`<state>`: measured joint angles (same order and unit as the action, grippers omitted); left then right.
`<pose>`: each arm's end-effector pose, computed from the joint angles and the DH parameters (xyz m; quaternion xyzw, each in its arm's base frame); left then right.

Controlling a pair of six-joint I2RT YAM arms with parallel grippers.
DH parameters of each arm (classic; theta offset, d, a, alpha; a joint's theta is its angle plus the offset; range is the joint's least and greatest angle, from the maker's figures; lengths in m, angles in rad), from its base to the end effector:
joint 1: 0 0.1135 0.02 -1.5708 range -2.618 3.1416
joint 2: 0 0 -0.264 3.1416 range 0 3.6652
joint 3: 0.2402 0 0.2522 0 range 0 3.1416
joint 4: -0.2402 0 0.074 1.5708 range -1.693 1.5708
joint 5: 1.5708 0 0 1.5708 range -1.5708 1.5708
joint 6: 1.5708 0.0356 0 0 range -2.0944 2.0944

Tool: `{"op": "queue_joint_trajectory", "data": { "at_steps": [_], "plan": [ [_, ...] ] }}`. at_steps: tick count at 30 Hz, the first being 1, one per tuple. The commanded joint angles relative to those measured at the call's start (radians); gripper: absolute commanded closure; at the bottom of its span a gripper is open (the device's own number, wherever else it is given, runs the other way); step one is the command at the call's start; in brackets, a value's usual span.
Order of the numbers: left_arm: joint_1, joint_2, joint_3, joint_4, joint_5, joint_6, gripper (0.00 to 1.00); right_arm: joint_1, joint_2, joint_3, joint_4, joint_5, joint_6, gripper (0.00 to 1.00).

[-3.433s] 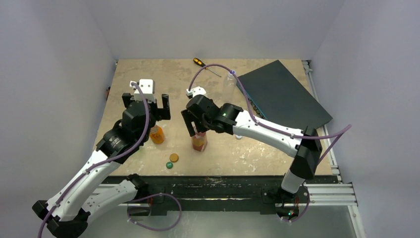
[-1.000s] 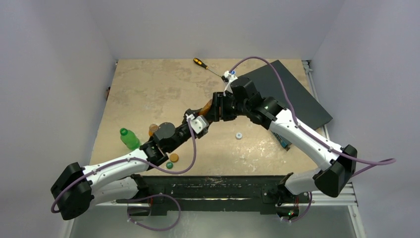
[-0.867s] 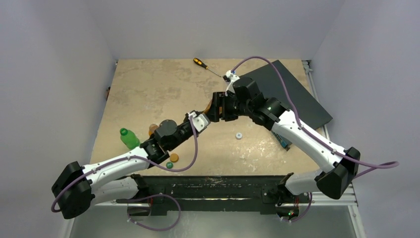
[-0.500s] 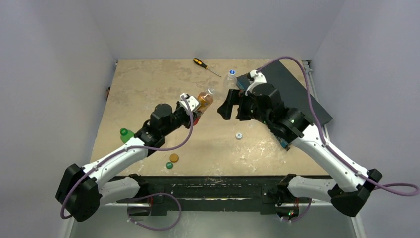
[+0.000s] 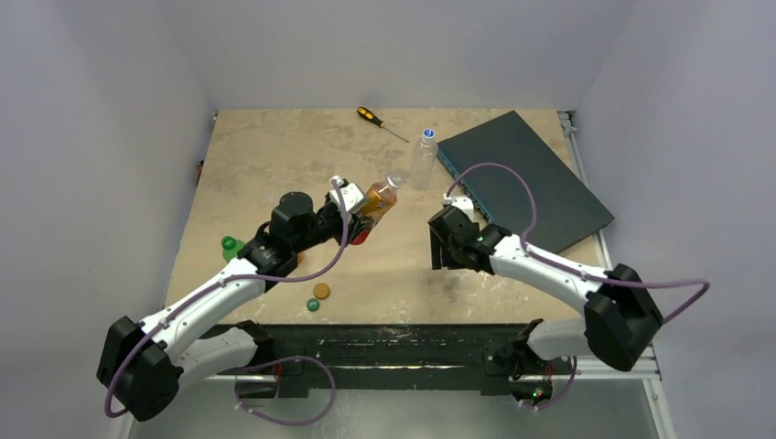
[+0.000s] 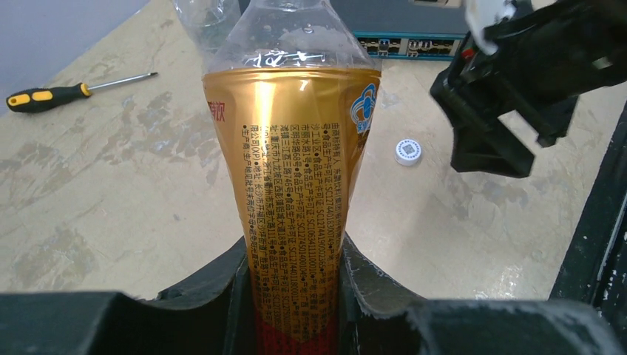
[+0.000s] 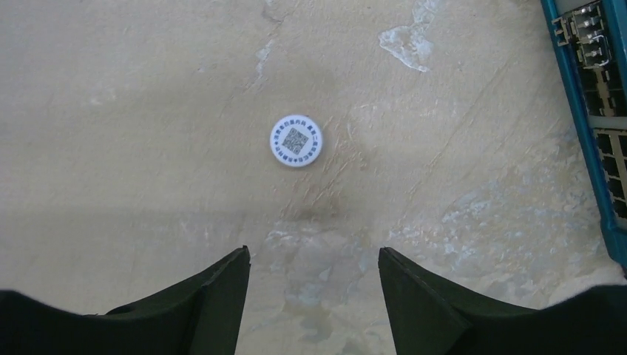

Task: Screw on the bottle caps
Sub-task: Screw the bottle cap onto the plastic bottle.

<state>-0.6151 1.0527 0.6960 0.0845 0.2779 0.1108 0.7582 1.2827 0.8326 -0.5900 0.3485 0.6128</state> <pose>0.1936 -0.1488 0.2844 0.3584 0.7077 -0.2562 0.5523 0.1870 0.1604 0.2214 -0.0237 0.9512 0.0340 0.3058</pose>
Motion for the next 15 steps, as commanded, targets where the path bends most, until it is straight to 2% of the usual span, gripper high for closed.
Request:
{"op": "queue_joint_trajectory", "data": {
  "at_steps": [1,5,8,11,15],
  "plan": [
    [0.005,-0.066,-0.017,0.018,0.017,-0.026,1.00,-0.002,0.097,-0.011,0.164,0.094,0.014,0.33],
    [0.005,-0.076,-0.023,0.004,0.015,-0.008,1.00,-0.013,0.190,0.001,0.261,0.048,-0.011,0.33],
    [0.005,-0.075,-0.018,-0.007,0.014,0.003,1.00,-0.039,0.263,0.033,0.268,0.031,-0.014,0.38],
    [0.005,-0.078,-0.022,-0.009,0.013,0.003,1.00,-0.084,0.287,0.033,0.299,-0.013,-0.019,0.45],
    [0.005,-0.075,-0.026,-0.012,0.013,0.008,1.00,-0.098,0.305,0.050,0.308,-0.026,-0.024,0.49]
  ]
}}
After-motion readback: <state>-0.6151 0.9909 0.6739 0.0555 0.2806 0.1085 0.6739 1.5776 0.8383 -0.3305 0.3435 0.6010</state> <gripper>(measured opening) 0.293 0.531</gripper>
